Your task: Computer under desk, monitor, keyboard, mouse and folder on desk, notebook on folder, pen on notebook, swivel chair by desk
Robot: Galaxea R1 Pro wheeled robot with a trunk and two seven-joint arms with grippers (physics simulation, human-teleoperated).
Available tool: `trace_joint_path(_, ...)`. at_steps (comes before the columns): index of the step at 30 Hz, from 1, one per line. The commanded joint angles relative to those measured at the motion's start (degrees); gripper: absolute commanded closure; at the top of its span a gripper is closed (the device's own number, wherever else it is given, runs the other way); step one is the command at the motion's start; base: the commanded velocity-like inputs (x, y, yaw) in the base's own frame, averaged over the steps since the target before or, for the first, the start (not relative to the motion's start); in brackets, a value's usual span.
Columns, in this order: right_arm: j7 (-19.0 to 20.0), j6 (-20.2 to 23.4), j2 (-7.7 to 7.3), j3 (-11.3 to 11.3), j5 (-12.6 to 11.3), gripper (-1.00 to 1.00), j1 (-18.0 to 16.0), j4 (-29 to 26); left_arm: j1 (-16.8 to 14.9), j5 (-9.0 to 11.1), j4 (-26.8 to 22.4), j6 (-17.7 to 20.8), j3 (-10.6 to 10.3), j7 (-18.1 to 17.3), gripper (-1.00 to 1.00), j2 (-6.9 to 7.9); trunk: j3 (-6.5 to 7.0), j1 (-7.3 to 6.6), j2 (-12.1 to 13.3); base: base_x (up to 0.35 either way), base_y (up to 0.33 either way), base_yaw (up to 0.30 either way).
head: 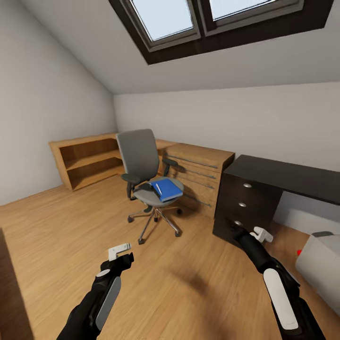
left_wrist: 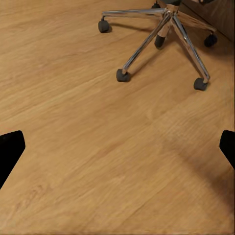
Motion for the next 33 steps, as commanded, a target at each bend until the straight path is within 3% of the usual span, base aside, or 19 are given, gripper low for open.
trace_joint_path(1,0.1,0.4,0.02,-0.1,-0.4,-1.0,0.0,0.0,0.0,0.6,-0.1,0.1,-0.1,0.5,-1.0,0.04,0.13,-0.27,0.4,-0.336,0.099,-0.269)
trace_joint_path(15,0.1,0.3,0.08,-0.1,-0.3,-1.0,0.2,-1.5,0.0,0.4,-0.1,0.1,-0.1,0.5,-1.0,0.02,2.64,-3.34,6.0,-0.336,0.098,-0.27)
trace_joint_path(20,0.0,0.3,0.25,0.0,0.7,-1.0,1.9,-4.5,0.0,0.4,0.0,0.1,-0.2,0.6,-1.0,-0.06,3.54,-4.44,8.0,-0.337,0.021,-0.271)
trace_joint_path(33,0.0,0.2,0.28,0.0,1.3,-1.0,2.2,-5.0,0.0,0.4,0.2,0.1,-0.2,0.6,-1.0,-0.11,5.87,-7.3,13.2,-0.313,0.001,-0.282)
